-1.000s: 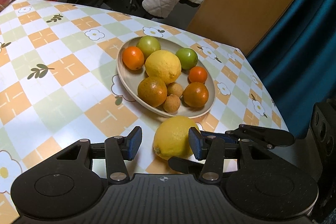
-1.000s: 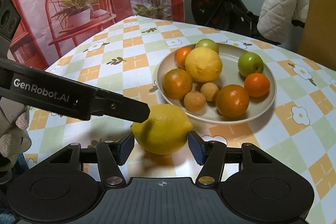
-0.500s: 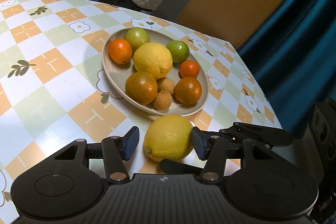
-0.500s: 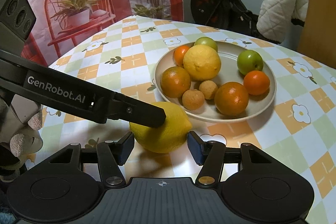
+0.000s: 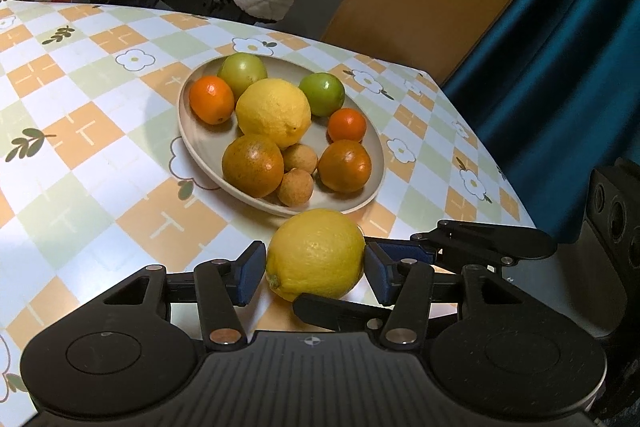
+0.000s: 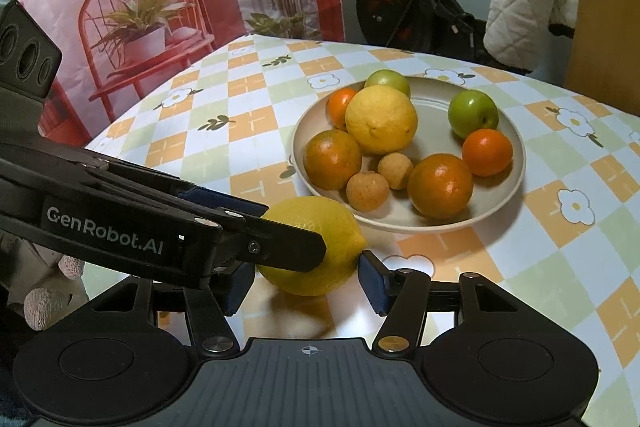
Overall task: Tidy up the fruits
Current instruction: 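Carry the second lemon in the left tool over the plate and lower it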
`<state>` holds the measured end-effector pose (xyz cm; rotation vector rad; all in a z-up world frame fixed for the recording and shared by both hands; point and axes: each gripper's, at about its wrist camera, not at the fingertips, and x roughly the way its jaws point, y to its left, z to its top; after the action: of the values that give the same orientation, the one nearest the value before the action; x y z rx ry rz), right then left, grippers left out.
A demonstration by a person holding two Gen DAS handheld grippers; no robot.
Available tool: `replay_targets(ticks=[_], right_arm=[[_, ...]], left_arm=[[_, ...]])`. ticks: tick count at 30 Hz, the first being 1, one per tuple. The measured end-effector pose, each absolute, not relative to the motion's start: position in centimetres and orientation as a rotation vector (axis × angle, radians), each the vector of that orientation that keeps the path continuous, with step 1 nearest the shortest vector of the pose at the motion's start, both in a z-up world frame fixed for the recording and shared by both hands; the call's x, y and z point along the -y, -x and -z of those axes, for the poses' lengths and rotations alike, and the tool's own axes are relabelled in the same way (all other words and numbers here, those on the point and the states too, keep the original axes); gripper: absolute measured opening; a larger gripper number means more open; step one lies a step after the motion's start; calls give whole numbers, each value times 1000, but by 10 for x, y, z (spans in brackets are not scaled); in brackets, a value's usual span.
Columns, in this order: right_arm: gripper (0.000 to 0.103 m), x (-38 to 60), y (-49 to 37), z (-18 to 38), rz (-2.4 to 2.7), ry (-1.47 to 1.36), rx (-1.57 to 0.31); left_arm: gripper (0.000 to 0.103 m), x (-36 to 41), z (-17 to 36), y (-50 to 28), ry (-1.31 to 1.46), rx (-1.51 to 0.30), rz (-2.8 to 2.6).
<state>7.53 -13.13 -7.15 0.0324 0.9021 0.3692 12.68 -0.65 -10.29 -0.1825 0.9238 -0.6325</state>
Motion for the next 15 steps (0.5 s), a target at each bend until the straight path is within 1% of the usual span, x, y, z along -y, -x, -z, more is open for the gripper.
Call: replay_targets(ticks=[15], right_arm=[[53, 139, -73, 53, -357, -35, -848]], left_arm=[[56, 14, 81, -124, 142, -879, 634]])
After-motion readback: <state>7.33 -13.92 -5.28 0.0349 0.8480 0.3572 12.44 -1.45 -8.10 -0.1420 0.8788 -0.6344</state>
